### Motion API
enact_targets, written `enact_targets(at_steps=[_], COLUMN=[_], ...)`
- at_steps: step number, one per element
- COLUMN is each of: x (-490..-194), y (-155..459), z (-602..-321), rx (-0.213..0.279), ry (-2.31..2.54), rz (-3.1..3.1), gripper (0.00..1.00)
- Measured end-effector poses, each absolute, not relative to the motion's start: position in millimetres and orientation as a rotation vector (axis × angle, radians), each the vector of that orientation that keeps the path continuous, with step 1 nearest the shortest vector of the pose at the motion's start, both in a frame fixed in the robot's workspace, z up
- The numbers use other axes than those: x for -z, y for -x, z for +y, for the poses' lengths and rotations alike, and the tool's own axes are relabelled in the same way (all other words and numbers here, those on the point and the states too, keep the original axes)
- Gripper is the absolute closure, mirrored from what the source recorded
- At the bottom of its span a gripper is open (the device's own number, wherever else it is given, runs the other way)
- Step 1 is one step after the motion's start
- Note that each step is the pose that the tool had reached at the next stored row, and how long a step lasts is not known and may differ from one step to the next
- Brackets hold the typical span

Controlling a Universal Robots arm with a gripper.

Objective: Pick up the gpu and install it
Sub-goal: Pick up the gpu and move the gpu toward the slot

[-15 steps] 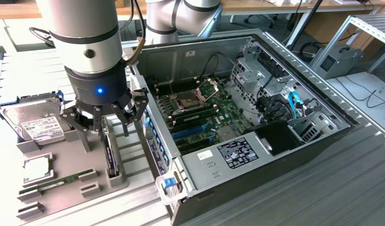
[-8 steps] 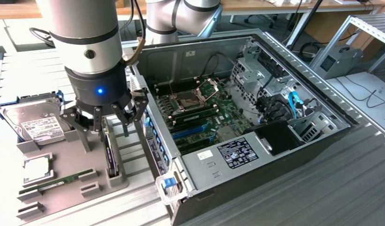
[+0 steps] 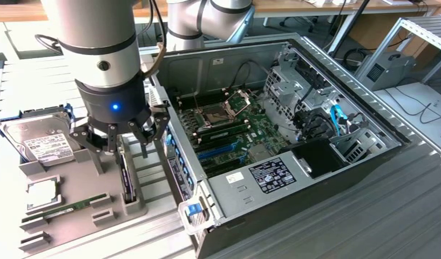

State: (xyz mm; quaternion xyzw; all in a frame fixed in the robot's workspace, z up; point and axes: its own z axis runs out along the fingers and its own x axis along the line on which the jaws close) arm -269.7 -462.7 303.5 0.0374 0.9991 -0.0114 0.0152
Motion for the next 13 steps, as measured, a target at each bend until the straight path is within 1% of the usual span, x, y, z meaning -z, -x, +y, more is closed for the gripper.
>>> enact_targets(at_steps=[13], x=[-298.5], y=[269.7], z=[-462.7], rx=[0.044], ry=[-0.116], rz=[3.109], gripper=[0.52])
